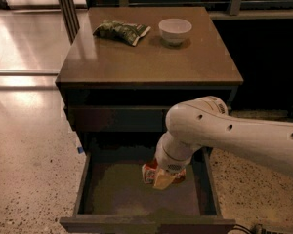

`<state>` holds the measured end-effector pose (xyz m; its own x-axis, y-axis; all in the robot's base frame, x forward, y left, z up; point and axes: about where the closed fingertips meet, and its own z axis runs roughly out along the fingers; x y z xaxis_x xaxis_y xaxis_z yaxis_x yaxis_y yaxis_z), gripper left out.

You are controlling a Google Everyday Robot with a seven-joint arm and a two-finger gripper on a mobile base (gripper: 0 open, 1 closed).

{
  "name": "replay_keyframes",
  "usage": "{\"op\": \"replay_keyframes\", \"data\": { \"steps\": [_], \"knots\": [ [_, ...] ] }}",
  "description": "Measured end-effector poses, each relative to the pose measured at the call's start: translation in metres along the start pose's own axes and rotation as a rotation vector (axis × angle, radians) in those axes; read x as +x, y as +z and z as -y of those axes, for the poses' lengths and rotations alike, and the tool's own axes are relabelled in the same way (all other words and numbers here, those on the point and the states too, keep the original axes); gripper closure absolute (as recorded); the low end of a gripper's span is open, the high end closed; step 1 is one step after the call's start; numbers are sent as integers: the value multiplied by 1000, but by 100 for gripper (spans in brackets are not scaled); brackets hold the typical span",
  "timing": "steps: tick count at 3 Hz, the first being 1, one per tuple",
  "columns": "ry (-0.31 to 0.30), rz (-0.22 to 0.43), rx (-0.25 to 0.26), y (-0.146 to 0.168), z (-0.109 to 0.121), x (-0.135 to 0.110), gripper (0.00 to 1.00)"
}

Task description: Place coke can into middle drawer

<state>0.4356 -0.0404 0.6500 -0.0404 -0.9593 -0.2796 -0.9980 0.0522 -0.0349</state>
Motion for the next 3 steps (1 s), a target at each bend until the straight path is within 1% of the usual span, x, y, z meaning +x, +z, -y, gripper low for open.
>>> {"op": "replay_keyframes", "data": {
  "steps": [1,2,3],
  "knots": [
    [4,0,0,2,-1,1,100],
    [33,4,2,16,-5,5,100],
    [75,-4,-21,70,-20,16,100]
  ]
}}
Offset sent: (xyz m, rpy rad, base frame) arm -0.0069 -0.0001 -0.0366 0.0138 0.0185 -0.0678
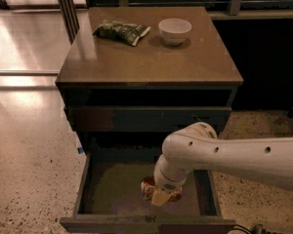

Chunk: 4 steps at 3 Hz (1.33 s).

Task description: Place coke can into middle drawer

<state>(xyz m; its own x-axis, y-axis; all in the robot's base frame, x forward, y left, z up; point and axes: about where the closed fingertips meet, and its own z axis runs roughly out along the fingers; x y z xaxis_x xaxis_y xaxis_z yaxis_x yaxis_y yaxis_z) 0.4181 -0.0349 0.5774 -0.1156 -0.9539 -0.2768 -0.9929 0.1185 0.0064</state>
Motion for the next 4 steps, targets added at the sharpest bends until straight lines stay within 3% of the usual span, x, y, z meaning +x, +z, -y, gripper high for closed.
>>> {"op": "replay_keyframes", "data": {
  "steps": [1,2,4],
  "knots": [
    [82,44,-11,64,-2,6,100],
    [111,86,-3,83,2,1,100],
    [118,107,-1,85,5,2,100]
  ]
}}
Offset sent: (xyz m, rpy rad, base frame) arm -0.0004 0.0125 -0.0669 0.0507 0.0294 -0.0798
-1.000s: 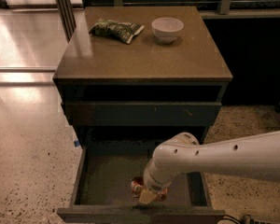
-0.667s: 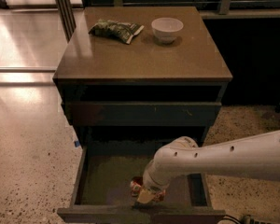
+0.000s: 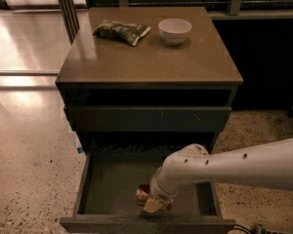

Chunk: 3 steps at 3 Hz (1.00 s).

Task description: Place coke can into middle drawer

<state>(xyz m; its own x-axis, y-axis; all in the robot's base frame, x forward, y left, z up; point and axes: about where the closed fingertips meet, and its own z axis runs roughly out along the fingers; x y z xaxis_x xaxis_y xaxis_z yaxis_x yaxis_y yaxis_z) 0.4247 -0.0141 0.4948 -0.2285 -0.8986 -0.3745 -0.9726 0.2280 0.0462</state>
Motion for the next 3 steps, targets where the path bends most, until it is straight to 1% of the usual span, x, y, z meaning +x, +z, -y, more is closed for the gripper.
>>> {"op": "replay_keyframes", "data": {
  "steps": [1,2,3],
  "knots": [
    [-5,56,29,17,24,-9,100],
    [6,92,68,44,71,-21,100],
    [6,92,68,44,71,-21,100]
  ]
}}
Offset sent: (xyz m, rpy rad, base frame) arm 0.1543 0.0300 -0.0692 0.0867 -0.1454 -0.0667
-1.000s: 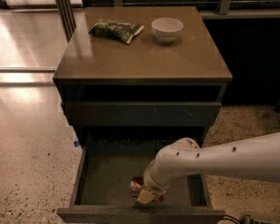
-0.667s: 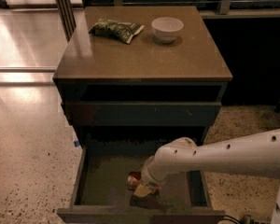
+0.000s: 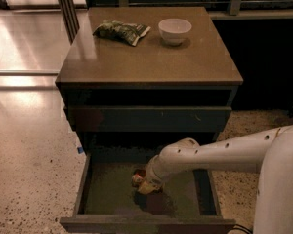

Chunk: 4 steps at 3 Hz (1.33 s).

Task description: Place coke can into middle drawer

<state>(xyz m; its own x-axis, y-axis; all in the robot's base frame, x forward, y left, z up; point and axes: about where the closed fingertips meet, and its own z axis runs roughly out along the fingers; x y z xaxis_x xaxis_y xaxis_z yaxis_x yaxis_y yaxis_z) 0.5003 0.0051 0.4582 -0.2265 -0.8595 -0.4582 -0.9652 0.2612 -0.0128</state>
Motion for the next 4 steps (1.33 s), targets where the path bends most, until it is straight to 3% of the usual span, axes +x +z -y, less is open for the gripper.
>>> {"op": "replay_keyframes", "data": {
  "steps": [2,4],
  "knots": [
    [87,-30,-6,52,28,29,100],
    [91,-30,-8,55,28,31,58]
  ]
}}
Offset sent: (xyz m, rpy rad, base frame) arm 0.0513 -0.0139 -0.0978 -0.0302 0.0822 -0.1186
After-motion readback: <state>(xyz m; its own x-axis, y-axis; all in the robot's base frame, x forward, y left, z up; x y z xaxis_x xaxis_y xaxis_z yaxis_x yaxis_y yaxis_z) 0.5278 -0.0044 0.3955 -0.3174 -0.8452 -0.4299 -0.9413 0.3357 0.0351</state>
